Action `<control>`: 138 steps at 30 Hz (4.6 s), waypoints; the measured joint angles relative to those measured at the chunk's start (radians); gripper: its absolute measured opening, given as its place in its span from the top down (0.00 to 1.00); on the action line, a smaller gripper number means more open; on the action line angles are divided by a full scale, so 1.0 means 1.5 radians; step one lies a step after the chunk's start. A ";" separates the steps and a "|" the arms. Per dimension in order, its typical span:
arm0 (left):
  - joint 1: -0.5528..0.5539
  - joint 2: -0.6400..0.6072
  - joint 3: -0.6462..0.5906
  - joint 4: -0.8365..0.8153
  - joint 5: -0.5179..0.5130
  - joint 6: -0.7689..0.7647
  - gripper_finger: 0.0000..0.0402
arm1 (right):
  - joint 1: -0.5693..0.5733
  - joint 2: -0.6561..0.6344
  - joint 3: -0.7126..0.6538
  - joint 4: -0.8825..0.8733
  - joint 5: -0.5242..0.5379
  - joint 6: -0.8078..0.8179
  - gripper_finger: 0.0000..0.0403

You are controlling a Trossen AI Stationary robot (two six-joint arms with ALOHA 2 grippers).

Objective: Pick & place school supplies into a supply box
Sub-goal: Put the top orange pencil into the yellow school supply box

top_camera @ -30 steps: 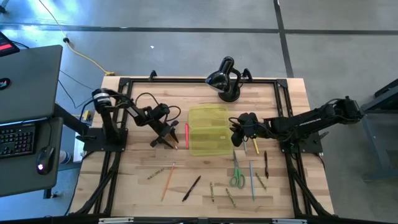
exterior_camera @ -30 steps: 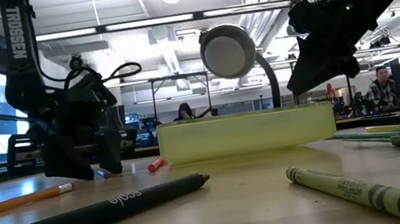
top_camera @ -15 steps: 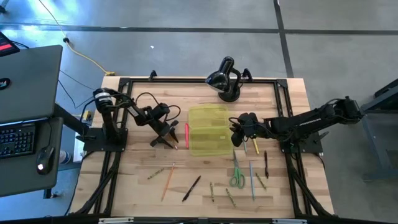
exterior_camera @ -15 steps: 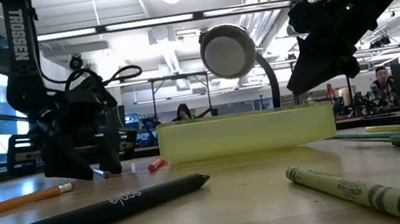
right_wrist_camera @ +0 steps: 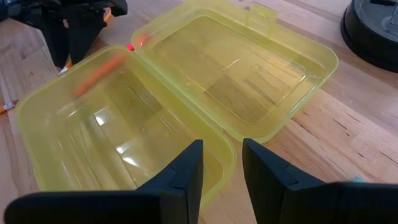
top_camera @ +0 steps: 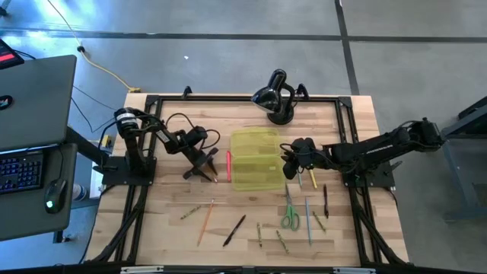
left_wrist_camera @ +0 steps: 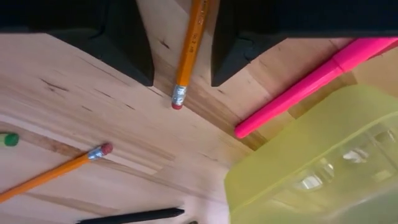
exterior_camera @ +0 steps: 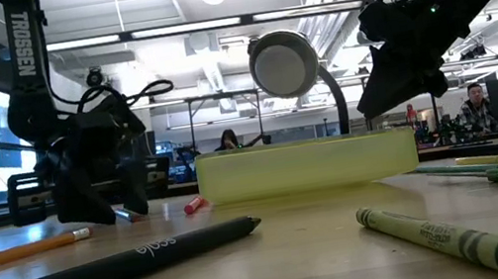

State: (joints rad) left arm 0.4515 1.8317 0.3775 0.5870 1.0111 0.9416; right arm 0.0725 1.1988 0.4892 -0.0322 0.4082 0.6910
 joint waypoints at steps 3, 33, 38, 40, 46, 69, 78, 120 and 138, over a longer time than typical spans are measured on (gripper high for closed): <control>0.000 0.002 0.001 -0.013 0.002 0.016 0.62 | 0.000 0.000 0.000 0.000 0.000 0.000 0.77; 0.000 0.089 0.071 0.078 0.012 -0.194 0.91 | 0.000 0.000 0.000 0.000 0.000 0.000 0.77; 0.000 0.089 0.071 0.085 0.007 -0.215 0.87 | 0.000 0.000 0.000 0.000 0.000 0.000 0.77; 0.000 0.089 0.072 0.087 -0.006 -0.215 0.86 | 0.000 0.000 0.000 0.000 0.000 0.000 0.77; 0.000 0.088 0.072 0.104 -0.030 -0.217 0.85 | 0.000 0.000 0.000 0.000 0.000 0.000 0.77; -0.004 0.088 0.071 0.087 -0.098 -0.193 0.71 | 0.000 0.000 0.000 0.000 0.000 0.000 0.77; -0.004 0.088 0.070 0.084 -0.090 -0.188 0.89 | 0.000 0.000 0.000 0.000 0.000 0.000 0.77; -0.004 0.103 0.071 0.089 -0.045 -0.107 0.88 | 0.000 0.000 0.000 0.000 0.000 0.000 0.77; -0.004 0.140 0.071 0.184 -0.032 -0.172 0.92 | 0.000 0.000 0.000 0.000 0.000 0.000 0.77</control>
State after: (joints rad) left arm 0.4454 2.0415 0.4843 0.8636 0.9624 0.6838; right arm 0.0723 1.1988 0.4889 -0.0322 0.4084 0.6910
